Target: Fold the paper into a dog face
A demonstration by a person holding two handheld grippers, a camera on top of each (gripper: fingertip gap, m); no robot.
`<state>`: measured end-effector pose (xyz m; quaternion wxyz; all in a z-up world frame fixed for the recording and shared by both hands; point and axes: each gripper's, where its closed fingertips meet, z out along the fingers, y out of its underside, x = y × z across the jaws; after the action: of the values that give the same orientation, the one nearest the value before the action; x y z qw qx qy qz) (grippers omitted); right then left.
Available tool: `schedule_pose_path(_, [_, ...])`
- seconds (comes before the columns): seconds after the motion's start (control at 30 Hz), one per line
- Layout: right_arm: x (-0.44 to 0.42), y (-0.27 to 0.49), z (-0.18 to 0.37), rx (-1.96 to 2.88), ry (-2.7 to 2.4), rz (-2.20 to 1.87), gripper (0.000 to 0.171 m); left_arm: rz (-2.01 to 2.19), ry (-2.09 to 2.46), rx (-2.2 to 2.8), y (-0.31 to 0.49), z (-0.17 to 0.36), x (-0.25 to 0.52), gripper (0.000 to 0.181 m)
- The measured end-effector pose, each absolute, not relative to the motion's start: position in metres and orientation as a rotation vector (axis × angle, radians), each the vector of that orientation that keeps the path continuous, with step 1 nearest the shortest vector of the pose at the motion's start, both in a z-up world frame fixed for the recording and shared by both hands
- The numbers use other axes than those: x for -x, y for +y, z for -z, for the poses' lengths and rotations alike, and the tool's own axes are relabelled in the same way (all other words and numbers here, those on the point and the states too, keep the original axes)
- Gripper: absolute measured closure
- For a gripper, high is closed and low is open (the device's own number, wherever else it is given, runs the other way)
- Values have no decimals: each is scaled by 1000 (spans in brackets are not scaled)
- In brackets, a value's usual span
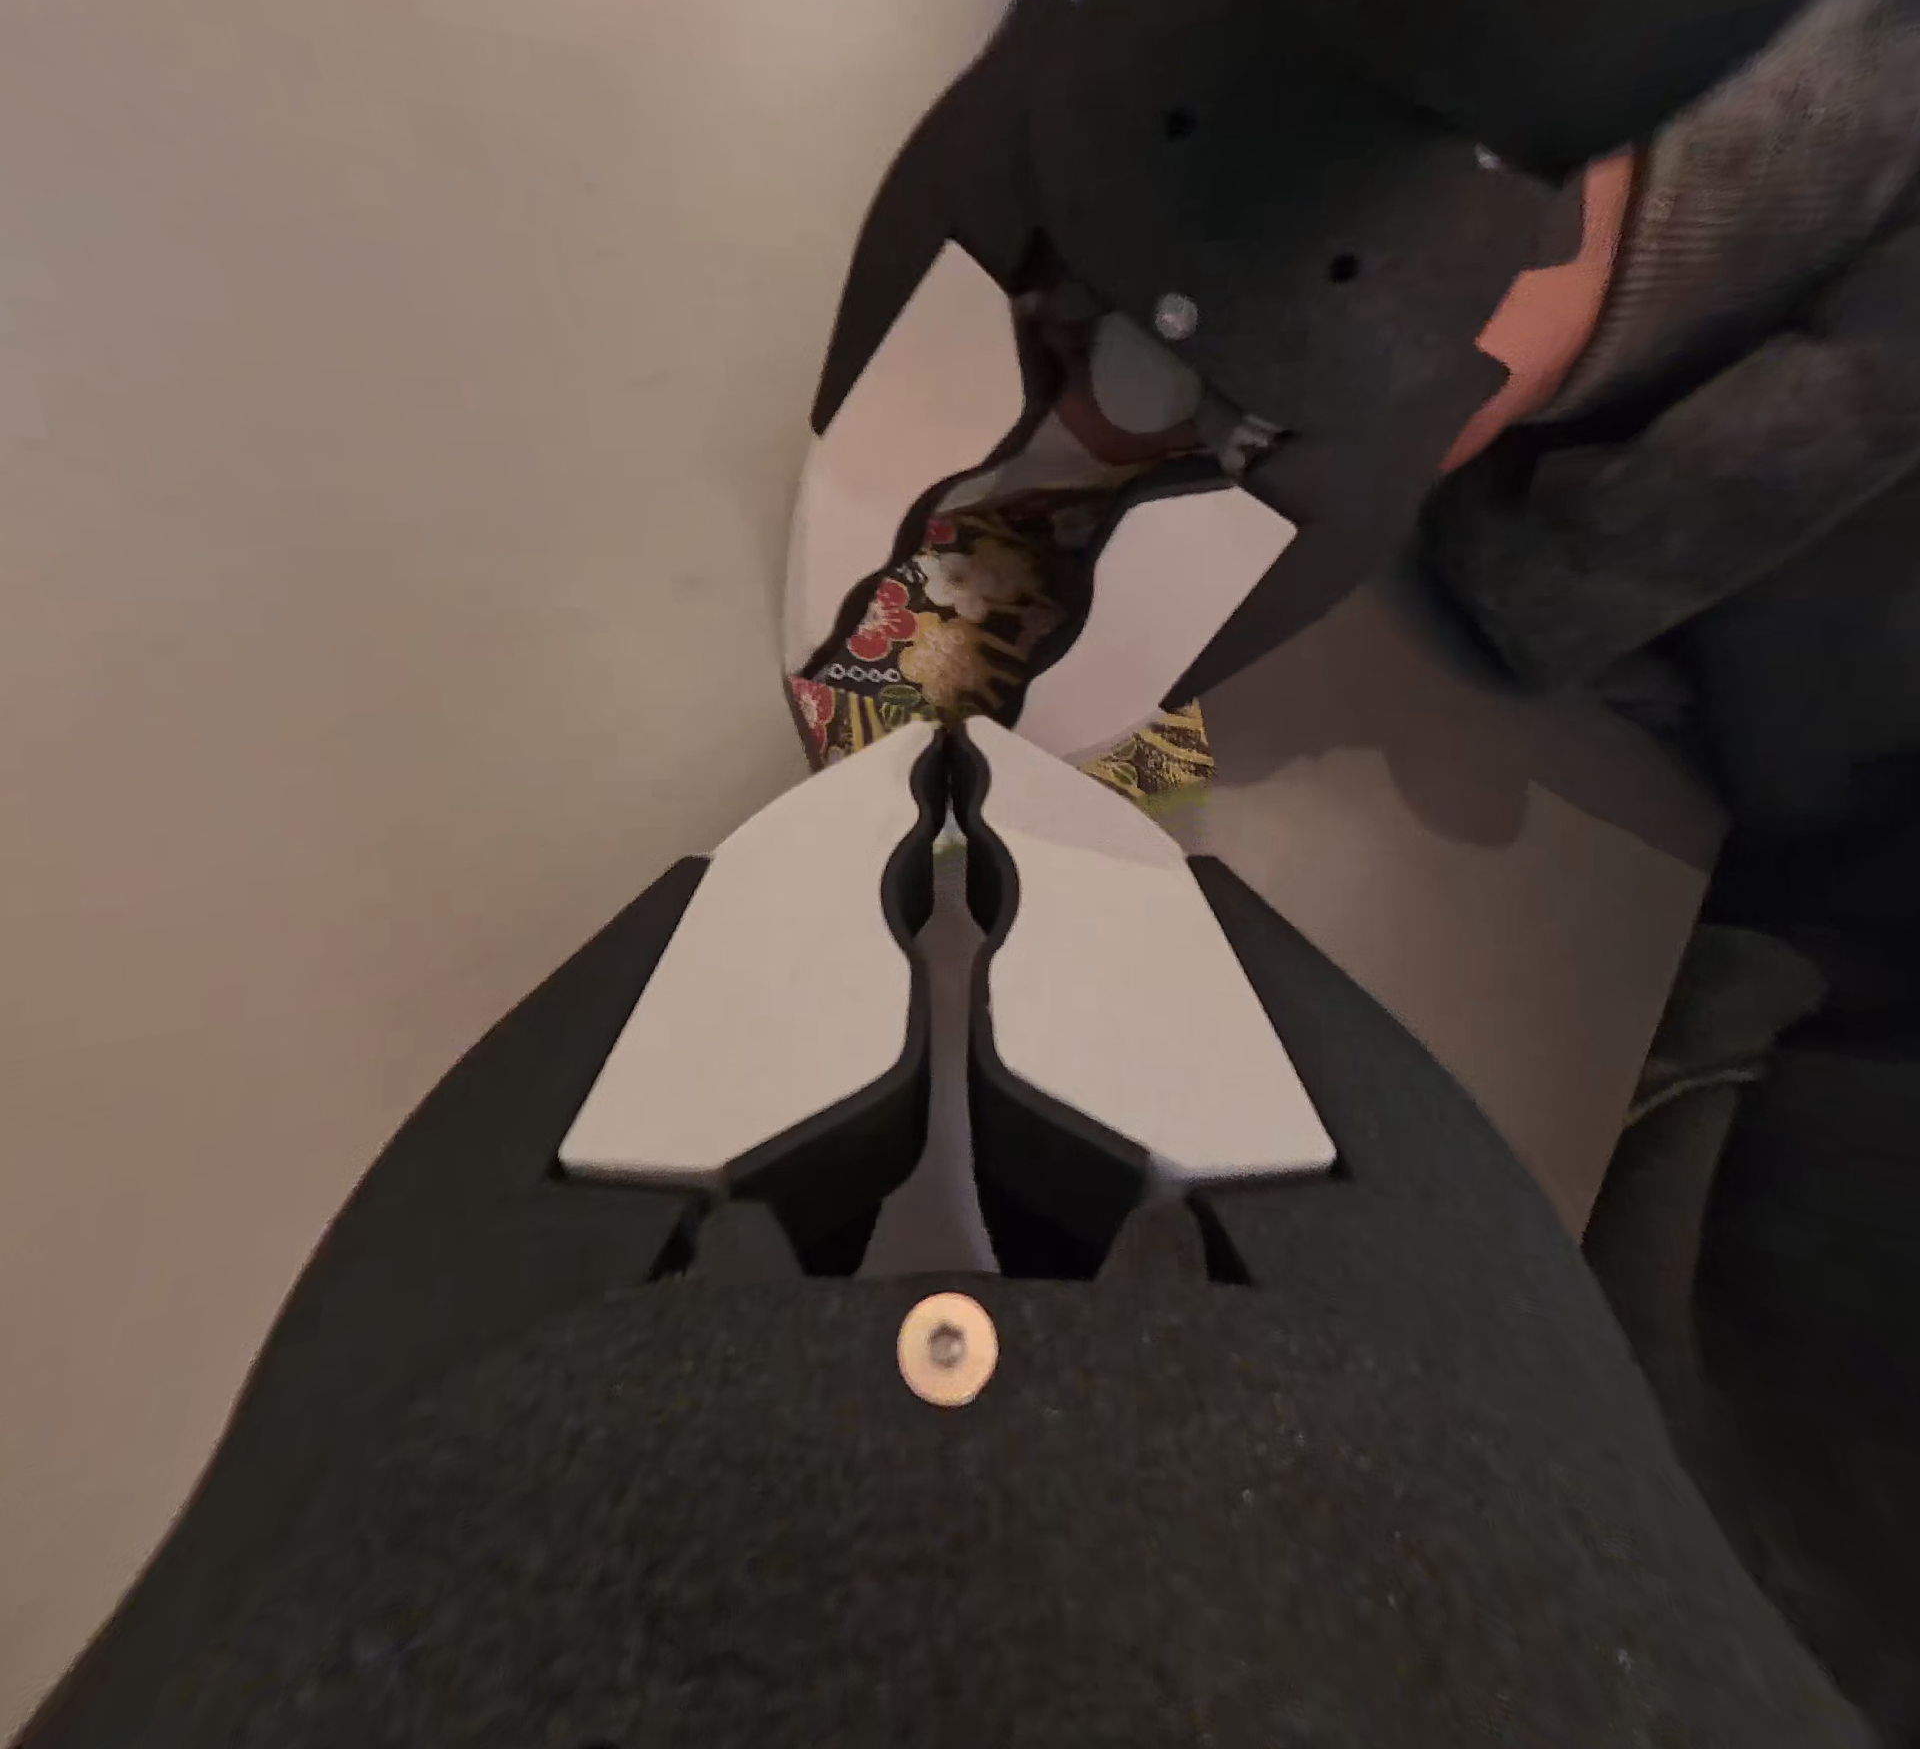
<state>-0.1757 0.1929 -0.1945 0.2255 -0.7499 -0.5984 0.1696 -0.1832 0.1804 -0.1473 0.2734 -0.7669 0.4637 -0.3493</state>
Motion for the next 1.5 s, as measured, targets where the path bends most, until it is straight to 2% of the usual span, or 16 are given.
schedule_pose_path(0.23, [176, 193, 194, 2052, -1647, -482, 130, 825, 1399, 2058, 165, 172, 183, 181])
schedule_pose_path(0.33, [175, 193, 193, 2060, -1637, -494, 120, 794, 1410, 2082, 165, 179, 182, 181])
schedule_pose_path(0.43, [174, 190, 186, 2044, -1627, -508, 120, 760, 1423, 2092, 166, 184, 182, 181])
schedule_pose_path(0.83, [170, 185, 195, 2072, -1657, -454, 150, 824, 1457, 2069, 153, 178, 180, 181])
schedule_pose_path(1.27, [166, 185, 193, 2097, -1651, -433, 149, 816, 1458, 2134, 149, 190, 180, 181])
schedule_pose_path(1.5, [184, 176, 165, 2008, -1593, -589, 152, 808, 1462, 2135, 149, 190, 180, 181])
